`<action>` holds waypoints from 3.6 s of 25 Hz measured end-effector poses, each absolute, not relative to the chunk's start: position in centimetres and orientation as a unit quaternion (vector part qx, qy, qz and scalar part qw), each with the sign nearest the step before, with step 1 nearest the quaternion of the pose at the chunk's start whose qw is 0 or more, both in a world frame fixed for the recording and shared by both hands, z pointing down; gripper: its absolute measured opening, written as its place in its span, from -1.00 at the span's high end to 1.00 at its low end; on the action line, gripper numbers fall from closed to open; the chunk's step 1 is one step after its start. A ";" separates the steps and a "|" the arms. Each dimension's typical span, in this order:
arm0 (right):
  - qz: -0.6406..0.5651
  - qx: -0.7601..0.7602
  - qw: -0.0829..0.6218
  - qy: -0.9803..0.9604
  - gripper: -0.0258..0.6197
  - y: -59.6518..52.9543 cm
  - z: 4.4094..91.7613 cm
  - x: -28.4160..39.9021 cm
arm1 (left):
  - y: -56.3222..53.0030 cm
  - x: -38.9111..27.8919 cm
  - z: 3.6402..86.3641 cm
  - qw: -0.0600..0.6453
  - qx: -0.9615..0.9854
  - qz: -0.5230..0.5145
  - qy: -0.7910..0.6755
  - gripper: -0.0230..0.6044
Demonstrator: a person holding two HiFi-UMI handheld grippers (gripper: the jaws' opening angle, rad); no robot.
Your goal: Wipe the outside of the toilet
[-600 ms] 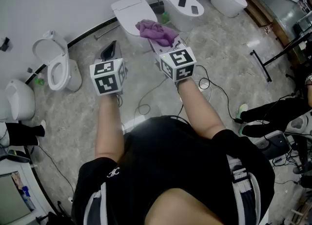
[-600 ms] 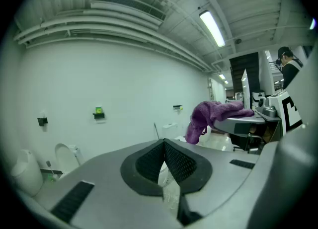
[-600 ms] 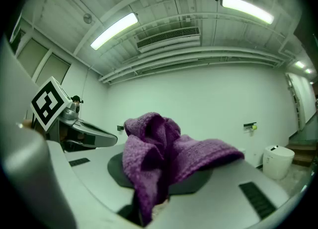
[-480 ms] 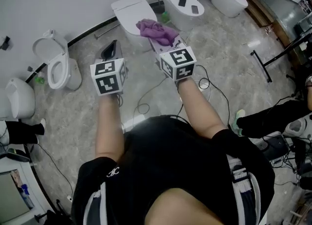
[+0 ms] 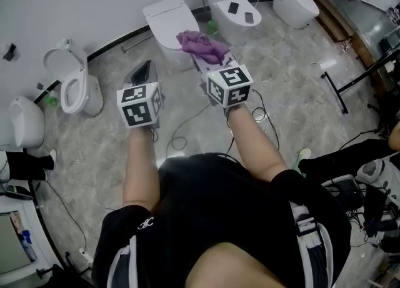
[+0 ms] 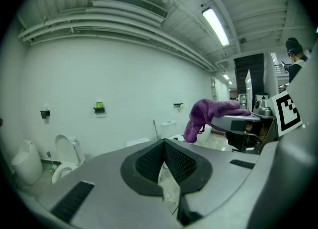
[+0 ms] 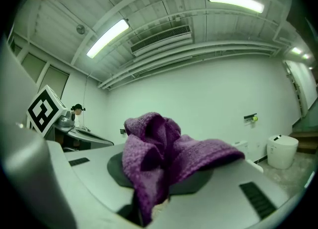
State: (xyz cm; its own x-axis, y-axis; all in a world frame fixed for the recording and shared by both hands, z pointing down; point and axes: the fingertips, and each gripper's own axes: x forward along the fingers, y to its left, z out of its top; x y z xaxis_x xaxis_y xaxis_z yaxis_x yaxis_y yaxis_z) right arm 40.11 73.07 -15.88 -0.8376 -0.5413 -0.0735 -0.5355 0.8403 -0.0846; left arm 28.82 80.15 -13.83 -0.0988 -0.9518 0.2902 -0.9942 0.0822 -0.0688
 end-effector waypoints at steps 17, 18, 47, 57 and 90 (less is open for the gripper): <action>-0.037 -0.260 0.022 0.965 0.62 69.2 -13.6 38.8 | 76.0 27.2 -11.3 0.115 0.648 0.141 -0.740 0.91; -0.038 -0.259 0.021 0.965 0.62 68.7 -13.4 38.4 | 75.4 26.7 -11.3 0.114 0.648 0.140 -0.740 0.91; -0.030 -0.276 -0.011 0.960 0.62 44.1 -13.7 7.9 | 50.3 -3.7 -9.8 0.147 0.664 0.108 -0.725 0.91; -0.039 -0.268 -0.030 0.962 0.62 39.1 -11.6 4.0 | 46.6 -8.4 -8.3 0.159 0.646 0.099 -0.740 0.91; -0.075 -0.139 -0.124 0.980 0.62 0.6 -0.8 -8.3 | 11.4 -17.8 -0.1 0.235 0.561 0.153 -0.779 0.91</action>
